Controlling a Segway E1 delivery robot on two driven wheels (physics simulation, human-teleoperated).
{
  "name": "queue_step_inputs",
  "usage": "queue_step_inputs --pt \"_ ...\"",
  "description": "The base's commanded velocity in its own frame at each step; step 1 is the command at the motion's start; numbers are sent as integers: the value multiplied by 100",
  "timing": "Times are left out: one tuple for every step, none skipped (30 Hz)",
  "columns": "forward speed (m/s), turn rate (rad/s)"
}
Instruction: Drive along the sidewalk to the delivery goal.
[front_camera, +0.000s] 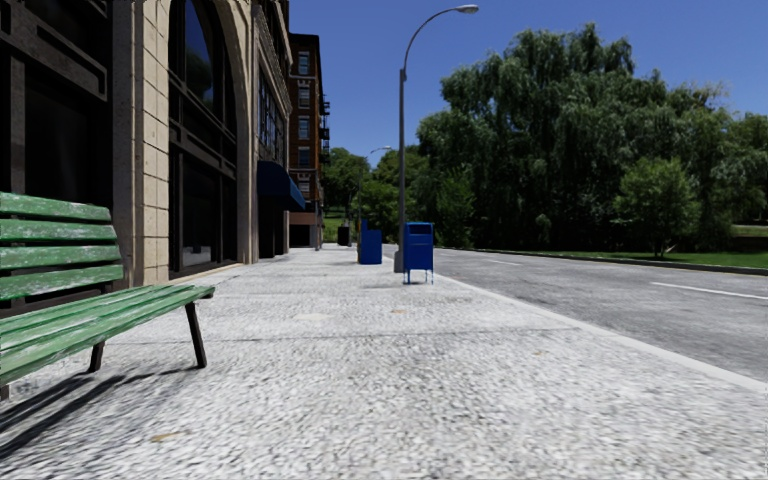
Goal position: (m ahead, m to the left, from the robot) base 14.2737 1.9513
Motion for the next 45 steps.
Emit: queue_step_inputs --pt "200 37" --pt "200 38" --pt "200 38" --pt "200 38" --pt "200 38" --pt "200 38" --pt "200 38" --pt "200 38" --pt "200 38" --pt "200 38" --pt "200 38" --pt "200 38" --pt "200 38" --pt "200 38" --pt "200 38" --pt "200 38" --pt "200 38" --pt "200 38" --pt "200 38" --pt "200 38" --pt "200 32" --pt "200 0" --pt "200 0" --pt "200 0" --pt "200 0" --pt "200 0" --pt "200 0" --pt "200 0" --pt "200 0" --pt "200 0" --pt "200 0" --pt "200 0" --pt "200 0" --pt "200 0" --pt "200 0" --pt "200 0" --pt "200 0" --pt "200 0" --pt "200 0" --pt "200 0" --pt "200 0" --pt "200 0" --pt "200 0" --pt "200 0" --pt "200 0"
